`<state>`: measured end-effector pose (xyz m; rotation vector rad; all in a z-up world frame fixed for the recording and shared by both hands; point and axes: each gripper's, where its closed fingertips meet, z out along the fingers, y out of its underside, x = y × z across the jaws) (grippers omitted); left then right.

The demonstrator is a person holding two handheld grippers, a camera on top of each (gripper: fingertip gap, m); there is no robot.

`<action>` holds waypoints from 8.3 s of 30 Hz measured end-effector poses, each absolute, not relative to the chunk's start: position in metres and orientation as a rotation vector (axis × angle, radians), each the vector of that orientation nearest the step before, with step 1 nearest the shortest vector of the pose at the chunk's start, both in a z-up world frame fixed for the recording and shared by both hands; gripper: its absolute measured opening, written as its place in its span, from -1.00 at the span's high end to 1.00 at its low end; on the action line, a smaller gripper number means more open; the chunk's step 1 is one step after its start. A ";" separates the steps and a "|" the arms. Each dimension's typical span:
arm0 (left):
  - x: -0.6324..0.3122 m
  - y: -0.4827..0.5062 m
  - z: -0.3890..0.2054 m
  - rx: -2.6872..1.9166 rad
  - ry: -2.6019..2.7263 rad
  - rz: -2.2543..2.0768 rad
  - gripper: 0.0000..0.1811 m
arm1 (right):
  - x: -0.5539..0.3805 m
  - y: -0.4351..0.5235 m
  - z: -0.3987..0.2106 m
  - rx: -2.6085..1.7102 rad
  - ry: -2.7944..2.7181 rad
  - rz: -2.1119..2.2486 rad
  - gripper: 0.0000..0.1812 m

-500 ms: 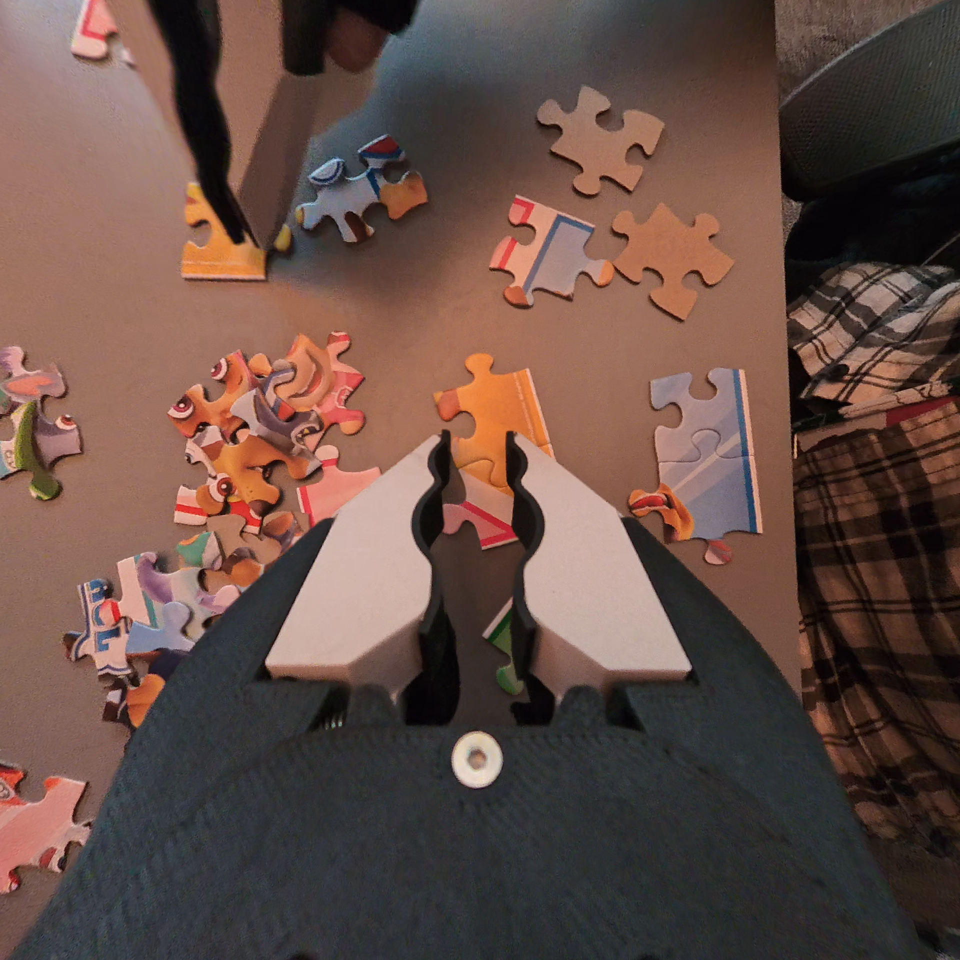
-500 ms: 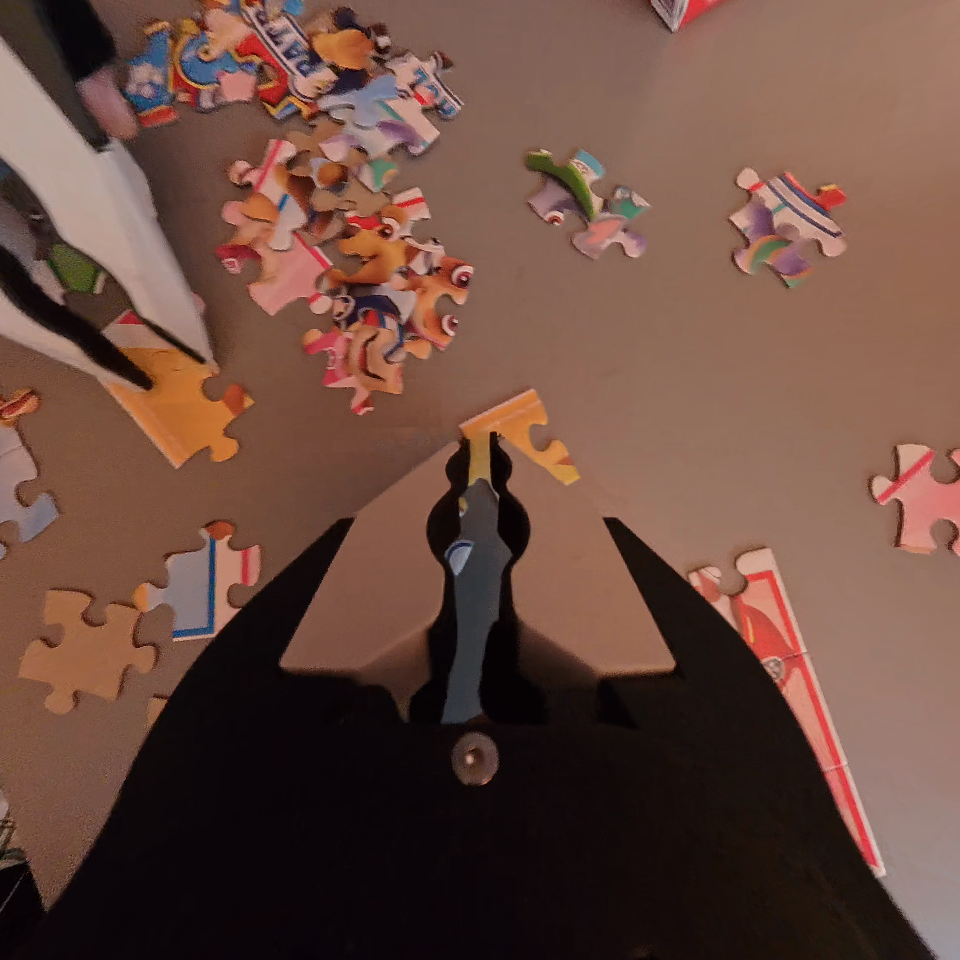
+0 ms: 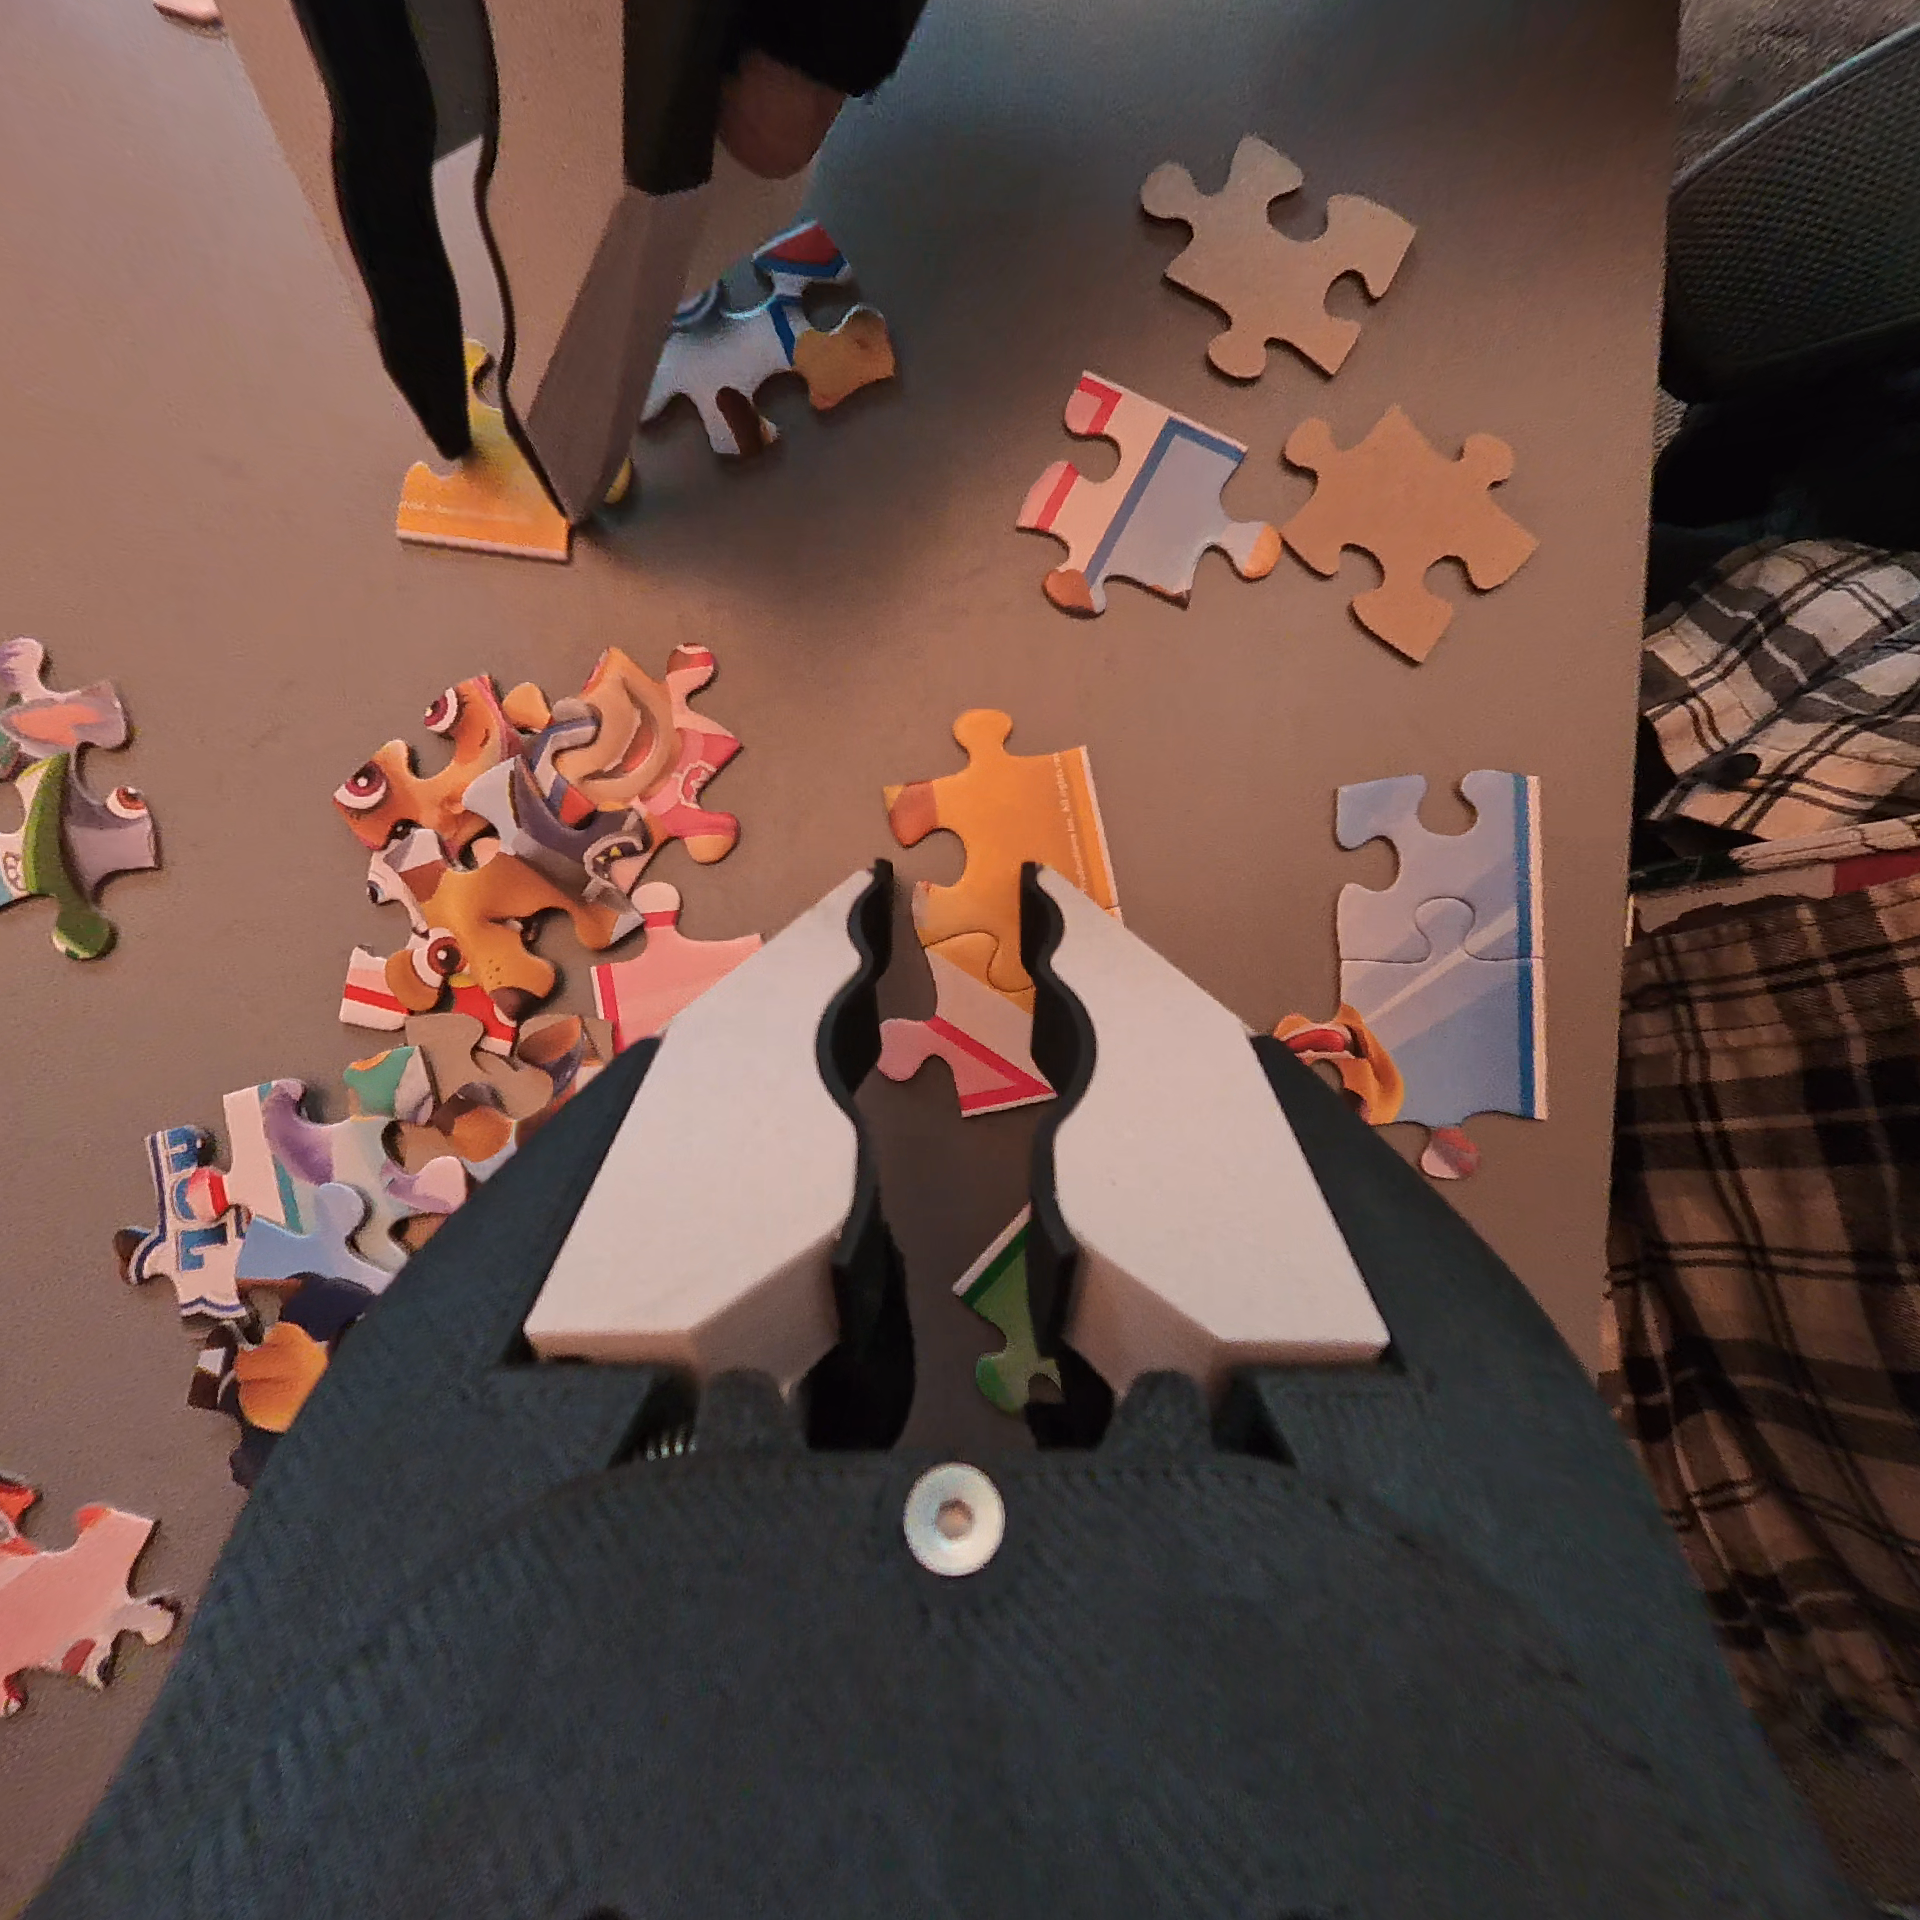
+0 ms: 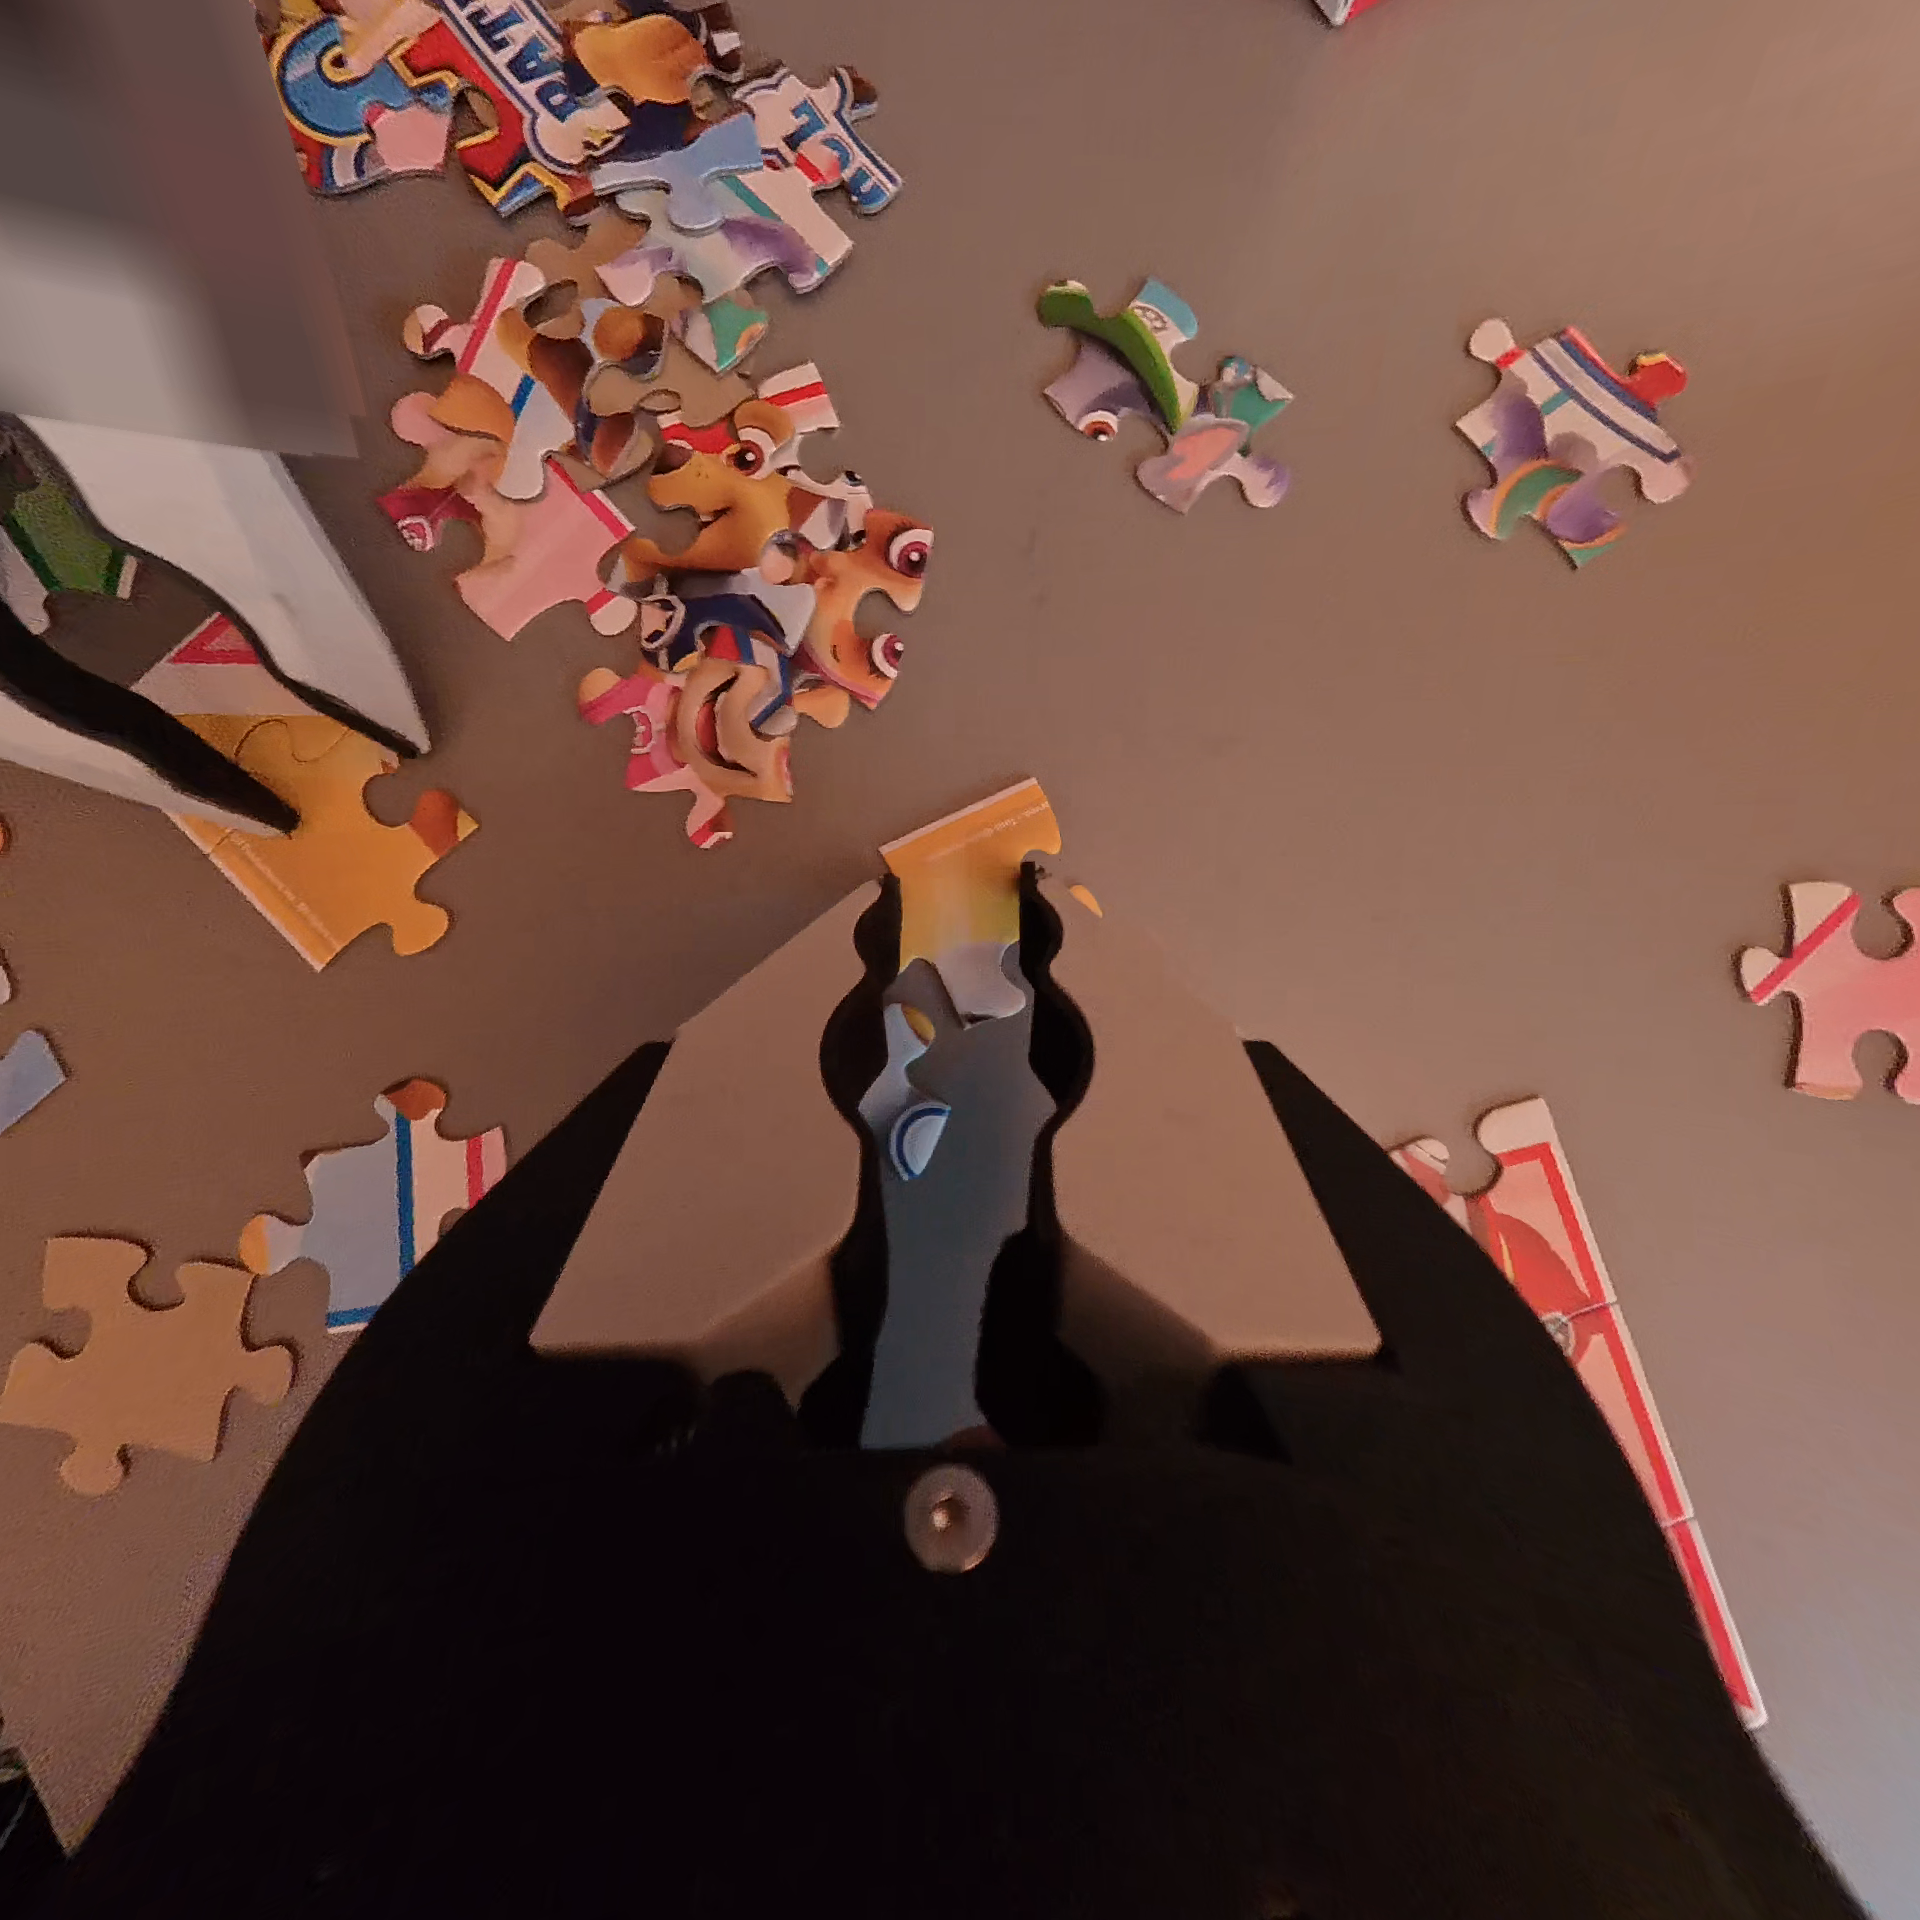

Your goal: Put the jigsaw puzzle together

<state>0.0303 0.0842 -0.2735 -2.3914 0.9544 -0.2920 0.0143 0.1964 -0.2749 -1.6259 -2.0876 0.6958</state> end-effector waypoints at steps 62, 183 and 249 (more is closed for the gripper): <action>0.065 0.095 -0.276 -2.416 1.039 -0.309 0.77 | 0.073 0.125 -0.272 -1.398 -2.211 0.642 0.88; 0.050 0.068 -0.276 -2.408 0.859 -0.329 0.77 | 0.079 0.088 -0.261 -0.471 -2.151 0.137 1.00; -0.081 -0.034 -0.213 -2.448 0.471 -0.024 0.70 | 0.091 0.104 -0.233 -1.029 -2.141 0.447 0.90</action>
